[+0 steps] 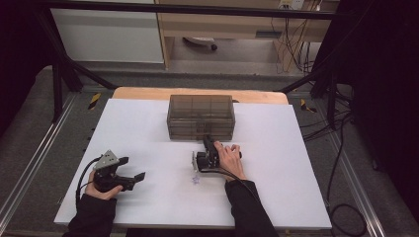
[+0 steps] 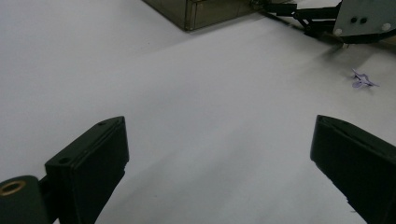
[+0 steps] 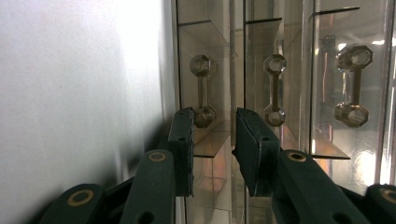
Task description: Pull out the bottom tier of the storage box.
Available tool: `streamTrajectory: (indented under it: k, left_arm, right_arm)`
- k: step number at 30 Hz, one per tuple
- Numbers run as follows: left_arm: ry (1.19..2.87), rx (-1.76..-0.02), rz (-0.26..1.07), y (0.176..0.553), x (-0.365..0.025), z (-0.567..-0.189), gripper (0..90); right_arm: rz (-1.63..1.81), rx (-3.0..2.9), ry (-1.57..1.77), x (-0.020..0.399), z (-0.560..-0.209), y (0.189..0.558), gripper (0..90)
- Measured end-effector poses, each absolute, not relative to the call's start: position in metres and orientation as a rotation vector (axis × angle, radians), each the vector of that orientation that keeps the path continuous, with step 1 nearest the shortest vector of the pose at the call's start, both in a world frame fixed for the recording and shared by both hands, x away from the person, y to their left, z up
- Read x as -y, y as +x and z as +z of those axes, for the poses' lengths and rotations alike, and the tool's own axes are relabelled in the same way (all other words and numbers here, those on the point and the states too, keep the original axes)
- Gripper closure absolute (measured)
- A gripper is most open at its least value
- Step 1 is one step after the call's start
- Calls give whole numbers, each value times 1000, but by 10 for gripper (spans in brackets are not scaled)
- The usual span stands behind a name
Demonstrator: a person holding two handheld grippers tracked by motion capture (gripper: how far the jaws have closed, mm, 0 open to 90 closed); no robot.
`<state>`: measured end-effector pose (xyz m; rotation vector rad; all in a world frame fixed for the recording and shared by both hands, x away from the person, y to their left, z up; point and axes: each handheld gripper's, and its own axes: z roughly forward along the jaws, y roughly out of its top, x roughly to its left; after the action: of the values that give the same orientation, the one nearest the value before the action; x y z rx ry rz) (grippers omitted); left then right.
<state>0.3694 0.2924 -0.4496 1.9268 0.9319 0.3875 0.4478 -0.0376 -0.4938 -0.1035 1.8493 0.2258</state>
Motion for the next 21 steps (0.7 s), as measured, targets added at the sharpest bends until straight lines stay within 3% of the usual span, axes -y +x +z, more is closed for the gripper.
streamTrajectory:
  k: [21]
  left_arm:
    - [1926,-932,389,369,-292,-450,37]
  right_arm:
    - [234,-1850,-118,39,-494,441,686]
